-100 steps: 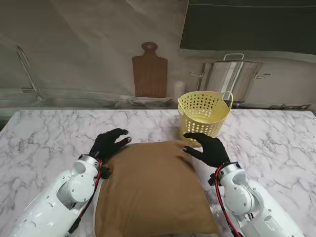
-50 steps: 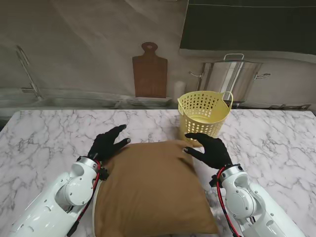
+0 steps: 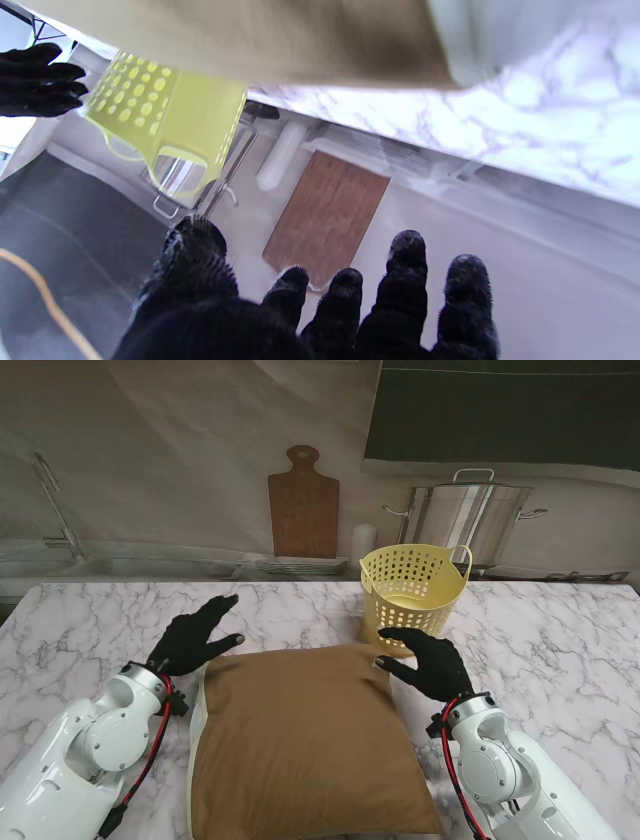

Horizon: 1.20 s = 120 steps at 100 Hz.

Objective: Remove the pillowcase from the pillow and put it in the laundry basket

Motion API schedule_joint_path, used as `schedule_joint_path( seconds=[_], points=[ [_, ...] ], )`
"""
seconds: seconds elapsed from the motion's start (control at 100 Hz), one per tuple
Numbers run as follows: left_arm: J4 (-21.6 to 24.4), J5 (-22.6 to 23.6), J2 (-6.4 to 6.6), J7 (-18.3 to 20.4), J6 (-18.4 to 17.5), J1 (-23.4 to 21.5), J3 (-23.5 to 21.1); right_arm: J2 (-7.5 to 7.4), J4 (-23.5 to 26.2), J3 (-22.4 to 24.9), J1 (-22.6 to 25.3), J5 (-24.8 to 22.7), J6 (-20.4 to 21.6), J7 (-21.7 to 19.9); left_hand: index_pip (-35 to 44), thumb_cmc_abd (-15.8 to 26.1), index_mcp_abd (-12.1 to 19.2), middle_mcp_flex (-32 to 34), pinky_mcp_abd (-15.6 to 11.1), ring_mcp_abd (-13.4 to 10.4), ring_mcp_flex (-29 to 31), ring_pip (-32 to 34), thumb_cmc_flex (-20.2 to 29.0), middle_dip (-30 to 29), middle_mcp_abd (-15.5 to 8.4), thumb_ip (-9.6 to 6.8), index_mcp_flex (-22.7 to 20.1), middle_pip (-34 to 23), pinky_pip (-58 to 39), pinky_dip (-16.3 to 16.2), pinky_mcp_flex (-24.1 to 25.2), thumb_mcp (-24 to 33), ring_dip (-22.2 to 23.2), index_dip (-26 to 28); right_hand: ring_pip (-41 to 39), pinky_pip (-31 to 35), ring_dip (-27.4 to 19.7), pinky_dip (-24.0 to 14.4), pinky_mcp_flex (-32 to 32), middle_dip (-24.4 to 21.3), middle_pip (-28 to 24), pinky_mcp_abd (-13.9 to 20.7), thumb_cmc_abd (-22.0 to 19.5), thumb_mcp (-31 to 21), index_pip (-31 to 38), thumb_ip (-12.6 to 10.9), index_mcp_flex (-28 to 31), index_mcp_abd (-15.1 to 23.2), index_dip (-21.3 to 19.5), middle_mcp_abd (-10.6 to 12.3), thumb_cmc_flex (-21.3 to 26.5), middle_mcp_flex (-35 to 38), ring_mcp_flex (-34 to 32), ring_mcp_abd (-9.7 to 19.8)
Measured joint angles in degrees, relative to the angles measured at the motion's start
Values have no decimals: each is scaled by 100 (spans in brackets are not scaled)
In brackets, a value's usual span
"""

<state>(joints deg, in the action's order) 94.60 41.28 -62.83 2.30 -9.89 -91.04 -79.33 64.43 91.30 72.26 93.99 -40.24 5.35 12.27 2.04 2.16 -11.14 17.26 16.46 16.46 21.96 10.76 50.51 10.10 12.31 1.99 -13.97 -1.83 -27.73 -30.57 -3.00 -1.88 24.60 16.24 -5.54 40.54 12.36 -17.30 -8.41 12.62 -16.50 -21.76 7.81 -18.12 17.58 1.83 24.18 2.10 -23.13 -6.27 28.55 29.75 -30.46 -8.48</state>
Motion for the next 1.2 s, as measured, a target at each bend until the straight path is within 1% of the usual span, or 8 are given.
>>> schedule_joint_path(
  seconds=[0.19,0.3,0.42,0.55,0.72,0.94,1.06,1.2],
  points=[
    [383,489,68,41,-568,-523,-746,-1,67,-2,54,-55,7,37,542,-4,-24,574,0,-2,149,174,-3,429,0,0,-679,-182,0,-28,-13,-1,61,505,0,0,0,0,0,0,0,0,0,0,0,0,0,0,0,0,0,0,0,0],
    [395,668,140,65,-660,-677,-921,-3,83,-24,60,-73,7,40,651,-205,-55,850,0,-8,297,302,9,654,2,0,-959,-308,0,-185,-83,-40,220,796,0,0,0,0,1,0,0,0,0,0,0,0,0,0,0,0,0,-1,0,0],
    [352,886,158,151,-750,-768,-1177,-5,94,-47,67,-101,7,45,1296,-456,39,1419,0,-14,573,625,161,1374,2,0,-1670,-761,-3,-423,-218,-71,692,1728,0,0,0,0,1,0,0,0,0,0,0,0,0,0,0,0,0,-1,0,0],
    [264,807,224,548,-784,-778,-1333,-4,73,-67,44,-68,-3,28,1968,-824,330,2040,4,-23,983,1096,411,2087,-75,0,-2328,-1369,-9,-610,-381,-62,1256,2696,0,0,0,0,1,0,0,0,0,0,0,0,0,0,0,0,0,-1,0,0],
    [128,519,316,994,-868,-756,-1364,-4,45,-93,21,-77,-8,22,1928,-914,754,2176,17,-27,1021,1137,498,2187,-98,0,-2645,-1490,-9,-619,-376,-37,1345,2331,0,0,0,0,1,0,0,0,0,0,0,0,0,0,0,0,0,-1,0,0],
    [-27,202,397,1394,-887,-656,-1198,-6,27,-131,3,-74,-46,-4,1839,-914,897,2516,146,-27,1220,1055,571,2187,-126,0,-3077,-1408,-9,-619,-364,-34,1346,1789,0,0,0,0,1,0,0,0,0,0,0,0,0,0,0,0,0,-1,0,0],
    [-27,4,454,2018,-867,-581,-1121,-7,4,-156,-17,-71,-47,-14,1830,-914,940,2516,147,-27,1219,946,574,2095,-128,0,-3075,-1304,-9,-619,-361,-34,1341,1638,0,0,0,0,1,0,0,0,0,0,0,0,0,0,0,0,0,-1,0,0],
    [-28,-39,497,2039,-843,-560,-1034,-7,-12,-169,-29,-64,-47,-29,1457,-913,962,2513,147,-27,1214,859,574,1994,-128,0,-2643,-1191,-9,-611,-356,-34,1293,1407,0,0,0,0,9,0,0,0,0,0,0,0,0,0,0,0,0,-2,1,0]
  ],
)
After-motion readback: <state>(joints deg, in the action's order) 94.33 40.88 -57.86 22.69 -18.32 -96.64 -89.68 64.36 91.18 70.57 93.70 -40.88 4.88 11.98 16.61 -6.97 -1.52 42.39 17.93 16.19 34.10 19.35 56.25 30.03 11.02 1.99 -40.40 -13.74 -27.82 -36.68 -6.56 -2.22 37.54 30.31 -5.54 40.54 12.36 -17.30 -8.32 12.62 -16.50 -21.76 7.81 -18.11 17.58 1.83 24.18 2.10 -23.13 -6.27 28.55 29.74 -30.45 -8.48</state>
